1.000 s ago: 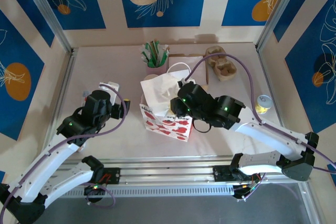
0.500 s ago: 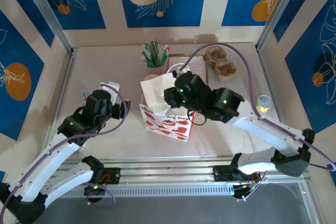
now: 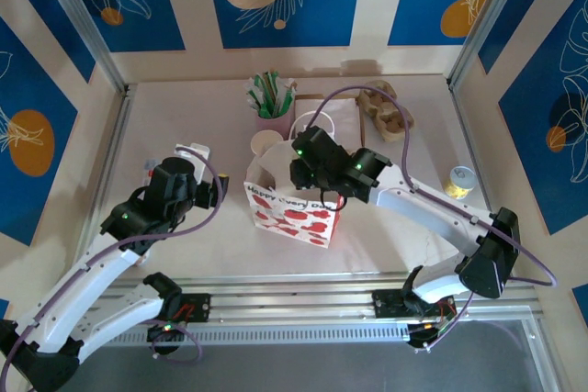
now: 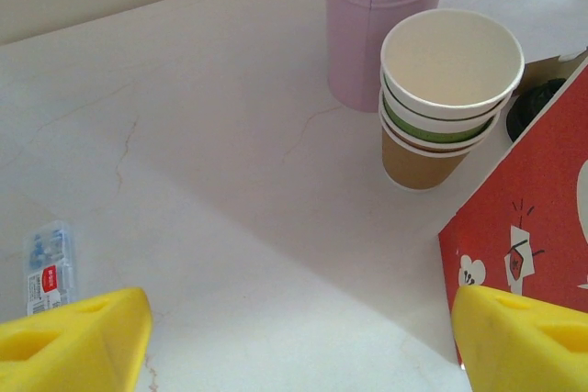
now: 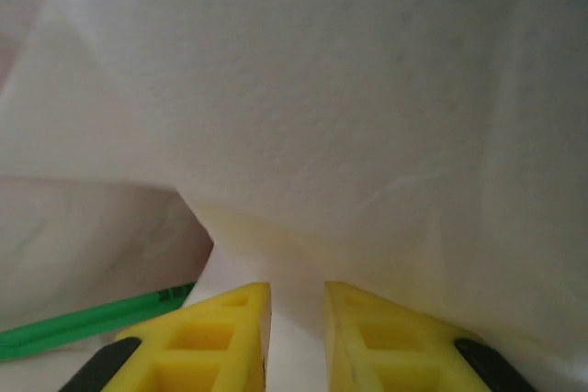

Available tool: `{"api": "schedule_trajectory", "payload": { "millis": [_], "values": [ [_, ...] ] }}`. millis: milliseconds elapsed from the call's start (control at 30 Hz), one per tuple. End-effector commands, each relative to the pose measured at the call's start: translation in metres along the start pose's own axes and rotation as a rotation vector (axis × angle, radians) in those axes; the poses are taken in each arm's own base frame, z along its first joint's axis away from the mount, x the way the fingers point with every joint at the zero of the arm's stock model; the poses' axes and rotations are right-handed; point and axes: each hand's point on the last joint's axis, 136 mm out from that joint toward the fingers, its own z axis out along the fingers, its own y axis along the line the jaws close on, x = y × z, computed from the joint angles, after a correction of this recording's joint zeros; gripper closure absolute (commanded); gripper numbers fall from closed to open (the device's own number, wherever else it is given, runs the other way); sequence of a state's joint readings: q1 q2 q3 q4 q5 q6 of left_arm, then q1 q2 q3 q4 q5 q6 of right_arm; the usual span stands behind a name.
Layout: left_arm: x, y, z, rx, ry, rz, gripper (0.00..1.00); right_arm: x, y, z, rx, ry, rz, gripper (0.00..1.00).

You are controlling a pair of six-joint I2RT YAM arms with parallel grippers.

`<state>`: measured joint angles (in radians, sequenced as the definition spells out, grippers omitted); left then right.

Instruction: Pack the takeout coffee

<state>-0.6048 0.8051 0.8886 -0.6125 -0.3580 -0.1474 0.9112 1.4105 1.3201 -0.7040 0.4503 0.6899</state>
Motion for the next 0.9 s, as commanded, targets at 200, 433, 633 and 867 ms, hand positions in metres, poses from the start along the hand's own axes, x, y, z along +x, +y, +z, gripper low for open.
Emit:
{"api": "schedule_trajectory", "payload": {
  "millis": [200,433,633,867],
  "values": [
    [0.0,0.0,0.002,0.006,-0.006,0.003,0.15,-0.018,0.046,-0.064,-0.167,-0.054,-0.083,0.77],
    [0.0,0.0,0.002,0.003,-0.006,0.005,0.15,-0.047,0.019,-0.103,-0.171,-0.15,-0.065,0.74],
    [0.0,0.001,0.002,0.001,-0.006,0.005,0.15,-0.064,-0.003,-0.101,-0.141,-0.199,-0.083,0.74],
    [0.0,0.002,0.001,-0.003,-0.009,0.007,0.15,-0.064,-0.025,-0.09,-0.122,-0.213,-0.089,0.68]
  ]
}}
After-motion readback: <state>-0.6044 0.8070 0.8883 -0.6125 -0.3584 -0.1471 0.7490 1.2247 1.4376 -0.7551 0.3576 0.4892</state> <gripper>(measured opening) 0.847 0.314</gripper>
